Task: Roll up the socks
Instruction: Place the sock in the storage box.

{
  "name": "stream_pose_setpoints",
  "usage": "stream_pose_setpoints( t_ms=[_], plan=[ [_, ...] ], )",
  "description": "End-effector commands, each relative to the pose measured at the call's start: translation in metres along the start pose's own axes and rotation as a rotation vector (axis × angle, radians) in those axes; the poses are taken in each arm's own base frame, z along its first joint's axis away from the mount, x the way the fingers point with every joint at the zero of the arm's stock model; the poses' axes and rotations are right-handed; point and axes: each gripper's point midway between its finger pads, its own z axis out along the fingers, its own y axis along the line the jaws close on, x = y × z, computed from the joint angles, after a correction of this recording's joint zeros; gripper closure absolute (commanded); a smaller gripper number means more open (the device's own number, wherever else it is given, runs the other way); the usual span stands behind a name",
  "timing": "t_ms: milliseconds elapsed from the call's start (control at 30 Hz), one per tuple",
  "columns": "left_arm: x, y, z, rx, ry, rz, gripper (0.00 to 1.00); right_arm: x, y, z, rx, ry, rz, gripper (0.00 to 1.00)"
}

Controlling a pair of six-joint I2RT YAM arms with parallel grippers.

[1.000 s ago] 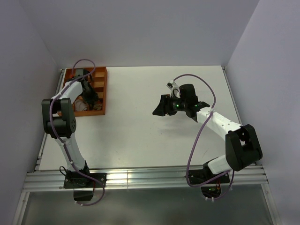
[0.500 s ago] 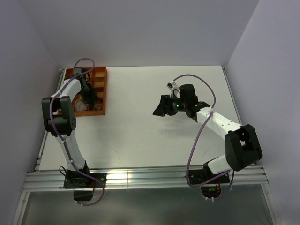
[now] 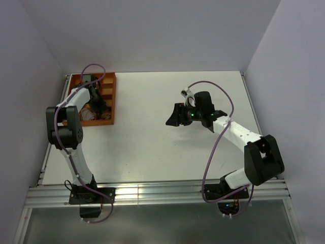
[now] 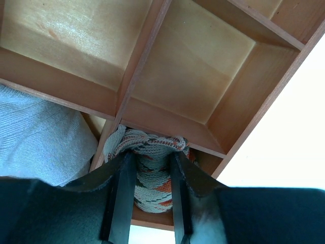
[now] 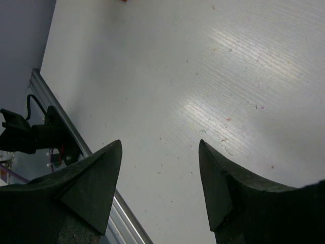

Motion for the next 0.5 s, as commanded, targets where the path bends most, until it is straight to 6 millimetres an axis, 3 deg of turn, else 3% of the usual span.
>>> stream_pose_setpoints(
  t_ms=[0, 167, 200, 300, 467],
  plan=[
    [0.104, 0.064, 0.040, -0.249, 0.346, 0.075, 0.64, -0.007, 0.004, -0.002, -0.013, -0.032, -0.034, 0.31],
    [0.100, 0.060, 0.035, -0.225, 0.311, 0.051, 0.53, -0.011, 0.007, -0.008, -0.003, -0.045, -0.051, 0.31],
    [0.097, 0.058, 0.032, -0.216, 0.295, 0.047, 0.46, -0.013, 0.010, -0.011, -0.006, -0.057, -0.060, 0.31],
    [0.083, 0.051, 0.019, -0.192, 0.240, 0.036, 0.33, -0.016, 0.012, -0.014, -0.001, -0.067, -0.066, 0.31],
    [0.058, 0.035, -0.004, -0.136, 0.150, 0.016, 0.23, -0.021, 0.016, -0.021, 0.009, -0.077, -0.072, 0.31]
  ],
)
